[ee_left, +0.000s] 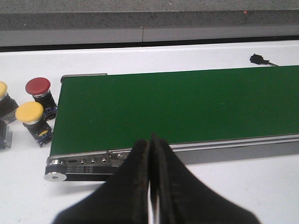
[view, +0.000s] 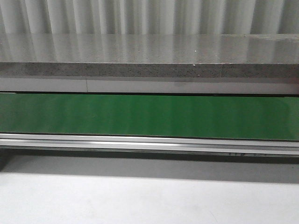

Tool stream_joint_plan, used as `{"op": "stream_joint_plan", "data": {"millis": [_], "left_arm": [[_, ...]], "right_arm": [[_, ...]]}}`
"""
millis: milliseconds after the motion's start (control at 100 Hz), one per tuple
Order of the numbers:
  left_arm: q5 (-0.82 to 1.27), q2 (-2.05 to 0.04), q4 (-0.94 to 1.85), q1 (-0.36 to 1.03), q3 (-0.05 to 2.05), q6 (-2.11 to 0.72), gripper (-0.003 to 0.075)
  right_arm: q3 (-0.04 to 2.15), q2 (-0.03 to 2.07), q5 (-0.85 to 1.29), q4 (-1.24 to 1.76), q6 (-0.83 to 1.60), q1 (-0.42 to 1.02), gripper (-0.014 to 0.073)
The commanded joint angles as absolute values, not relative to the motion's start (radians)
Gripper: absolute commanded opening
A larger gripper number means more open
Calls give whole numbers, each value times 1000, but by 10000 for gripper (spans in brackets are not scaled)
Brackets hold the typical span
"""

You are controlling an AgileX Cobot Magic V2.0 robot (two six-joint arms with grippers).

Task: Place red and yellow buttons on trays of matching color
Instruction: 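Lower the yellow button into the yellow tray and open the right gripper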

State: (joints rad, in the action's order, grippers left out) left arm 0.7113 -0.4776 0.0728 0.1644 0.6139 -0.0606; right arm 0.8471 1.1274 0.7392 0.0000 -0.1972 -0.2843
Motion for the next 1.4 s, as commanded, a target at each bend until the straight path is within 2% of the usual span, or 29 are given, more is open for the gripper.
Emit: {"op": "stream_joint_plan", "data": {"millis": [0,130,390,960,1070,1160,1230,1290,1390], "left_arm": [[638,-482,82,174,641,-62,-20],[638,-482,82,174,641,-62,-20],[638,-482,82,174,641,-62,-20],[638,-482,82,174,641,-62,-20],[638,-482,82,174,641,-62,-20],[638,-482,82,174,641,-62,-20],[638,-482,82,174,641,-62,-20],[638,-482,82,174,641,-62,-20],[638,-482,82,174,641,-62,-20]], "right_arm": [[820,1072,665,-16,-206,-385,111],[764,1081,638,-17,-207,-511,111],[706,1137,518,-17,-245,-655,111],[695,1334,409,-17,-299,-668,119],[685,1338,388,-17,-301,-668,197],[669,1338,371,-17,-316,-668,349],[662,1338,363,-17,-323,-668,434],[662,1335,363,-17,-323,-668,465],[662,1315,362,-17,-323,-668,469]]}}
